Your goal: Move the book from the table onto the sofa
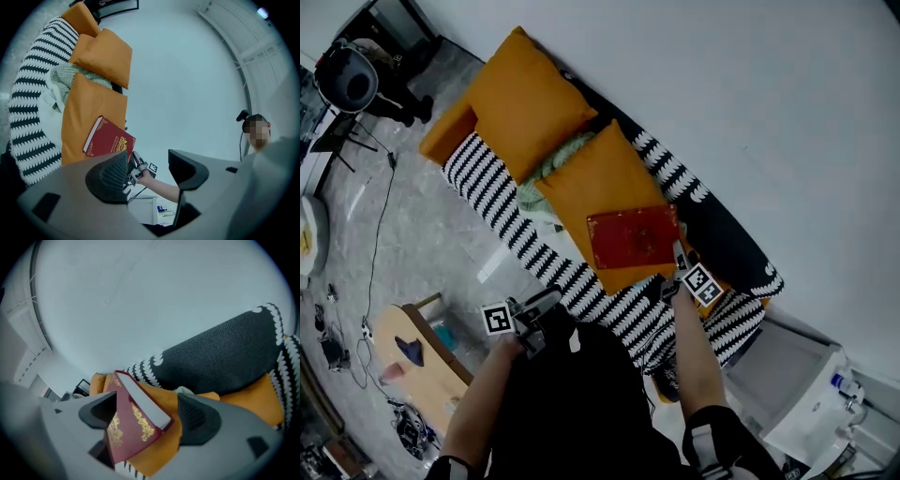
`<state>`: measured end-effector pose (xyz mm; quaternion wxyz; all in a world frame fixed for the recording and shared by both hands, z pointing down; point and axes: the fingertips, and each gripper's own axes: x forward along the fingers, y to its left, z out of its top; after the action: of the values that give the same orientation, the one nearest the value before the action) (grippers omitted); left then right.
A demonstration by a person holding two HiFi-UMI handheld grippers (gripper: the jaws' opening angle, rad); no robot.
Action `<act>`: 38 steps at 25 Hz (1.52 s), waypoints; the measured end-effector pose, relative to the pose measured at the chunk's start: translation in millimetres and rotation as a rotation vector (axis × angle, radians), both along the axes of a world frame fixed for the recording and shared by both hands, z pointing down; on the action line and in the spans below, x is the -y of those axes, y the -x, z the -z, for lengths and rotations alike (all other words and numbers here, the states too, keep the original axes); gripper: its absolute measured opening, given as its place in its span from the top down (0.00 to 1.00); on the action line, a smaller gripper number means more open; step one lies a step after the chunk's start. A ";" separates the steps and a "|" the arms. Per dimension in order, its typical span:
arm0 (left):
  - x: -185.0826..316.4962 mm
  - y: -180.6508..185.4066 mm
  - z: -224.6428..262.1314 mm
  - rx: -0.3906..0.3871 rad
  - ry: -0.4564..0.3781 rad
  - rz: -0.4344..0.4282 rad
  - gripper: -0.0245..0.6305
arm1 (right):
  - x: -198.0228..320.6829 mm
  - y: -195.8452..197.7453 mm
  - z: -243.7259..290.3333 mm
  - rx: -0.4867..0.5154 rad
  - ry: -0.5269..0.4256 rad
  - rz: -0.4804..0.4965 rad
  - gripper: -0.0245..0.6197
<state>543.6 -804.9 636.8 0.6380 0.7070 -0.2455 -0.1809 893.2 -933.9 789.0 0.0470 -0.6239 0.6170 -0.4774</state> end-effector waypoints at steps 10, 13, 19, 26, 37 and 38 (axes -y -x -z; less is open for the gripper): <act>9.5 -13.6 -2.4 0.027 -0.027 -0.039 0.64 | -66.2 64.0 74.2 0.346 -0.135 0.263 0.95; 10.2 -25.2 -1.6 0.035 -0.048 -0.075 0.88 | -95.0 95.3 96.7 0.456 -0.164 0.361 0.95; 21.6 -51.9 8.3 -0.087 -0.081 -0.047 0.95 | -144.9 137.0 106.0 0.433 -0.080 0.476 0.95; 34.1 -66.2 19.0 -0.137 -0.090 -0.026 0.95 | -164.1 151.2 111.2 0.372 -0.058 0.592 0.95; 33.3 -57.6 27.6 -0.188 -0.099 0.024 0.95 | -155.2 167.6 108.2 0.346 -0.052 0.708 0.95; 32.1 -57.6 27.4 -0.189 -0.098 0.024 0.95 | -156.3 169.2 108.1 0.348 -0.051 0.713 0.95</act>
<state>601.2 -837.1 609.3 0.6210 0.7141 -0.1833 -0.2662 723.9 -777.6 680.9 -0.0025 -0.2793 0.7892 -0.5469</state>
